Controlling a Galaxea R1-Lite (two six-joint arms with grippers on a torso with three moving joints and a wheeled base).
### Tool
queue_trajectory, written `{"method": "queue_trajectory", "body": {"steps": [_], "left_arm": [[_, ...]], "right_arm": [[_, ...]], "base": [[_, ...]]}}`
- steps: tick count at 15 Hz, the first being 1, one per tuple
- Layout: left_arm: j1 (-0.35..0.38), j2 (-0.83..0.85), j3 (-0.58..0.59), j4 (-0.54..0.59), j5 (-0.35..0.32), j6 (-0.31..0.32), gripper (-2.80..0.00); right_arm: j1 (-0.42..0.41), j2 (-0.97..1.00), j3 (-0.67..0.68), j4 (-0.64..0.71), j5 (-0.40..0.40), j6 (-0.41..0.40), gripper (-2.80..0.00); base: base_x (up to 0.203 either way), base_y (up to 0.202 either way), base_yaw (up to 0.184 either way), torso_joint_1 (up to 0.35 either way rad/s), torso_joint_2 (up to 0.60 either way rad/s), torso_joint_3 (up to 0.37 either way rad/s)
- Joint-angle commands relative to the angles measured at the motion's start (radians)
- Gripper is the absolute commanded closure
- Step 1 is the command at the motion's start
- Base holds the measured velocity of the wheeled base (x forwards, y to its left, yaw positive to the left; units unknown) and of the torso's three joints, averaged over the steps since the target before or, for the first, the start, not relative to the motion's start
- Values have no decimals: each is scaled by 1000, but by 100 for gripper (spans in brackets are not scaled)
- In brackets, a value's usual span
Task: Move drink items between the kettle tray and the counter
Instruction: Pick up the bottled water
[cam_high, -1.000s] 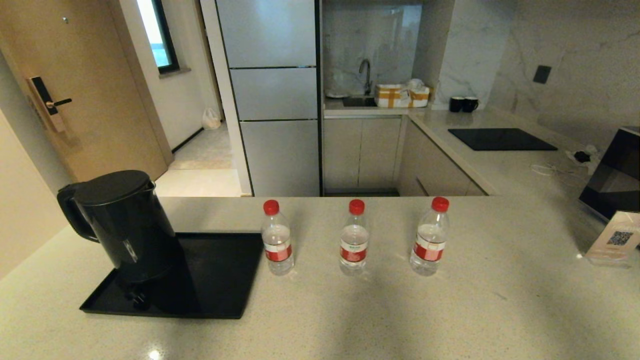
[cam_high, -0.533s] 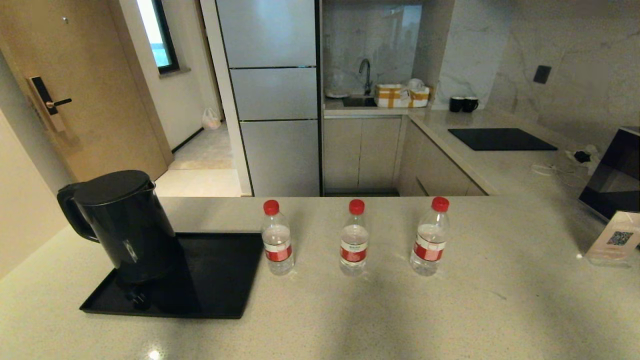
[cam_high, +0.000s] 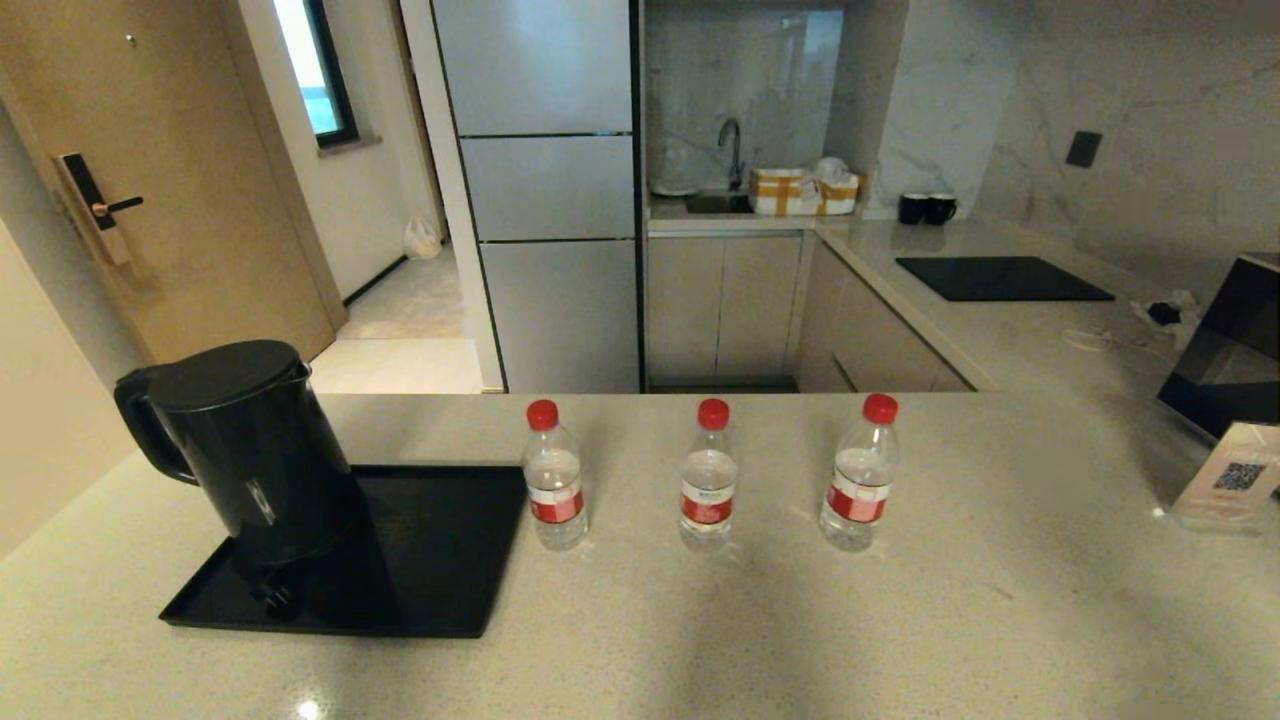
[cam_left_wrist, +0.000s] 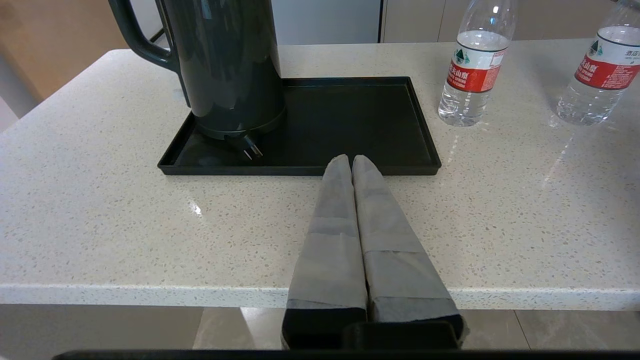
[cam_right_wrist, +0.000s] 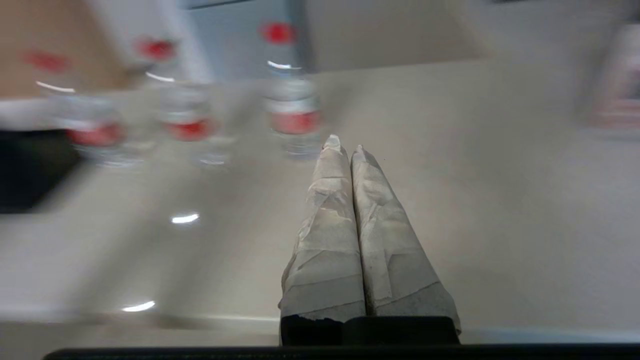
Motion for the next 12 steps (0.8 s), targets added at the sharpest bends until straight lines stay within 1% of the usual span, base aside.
{"method": "queue_trajectory", "body": {"steps": [1,3,4,6,9,12], "left_arm": [[0,-1,0,1,0,0,0],[0,-2,-1,1,0,0,0],[0,-2,0,1,0,0,0],[0,-2,0,1,0,0,0],[0,0,0,0,0,0,0],[0,-1,0,1,0,0,0]], "right_arm": [[7,231,-87,35,61,49,0],[21,429,-131,44,102,62,0],[33,530,-147,20,136,64,0],[53,766,-164,-80,213,50,0],[66,1139,-179,-281,284,-12,0],[76,1472,-230,-576,313,-64,0]], "base": [[0,0,0,0,0,0],[0,0,0,0,0,0],[0,0,0,0,0,0],[0,0,0,0,0,0],[0,0,0,0,0,0],[0,0,0,0,0,0]]}}
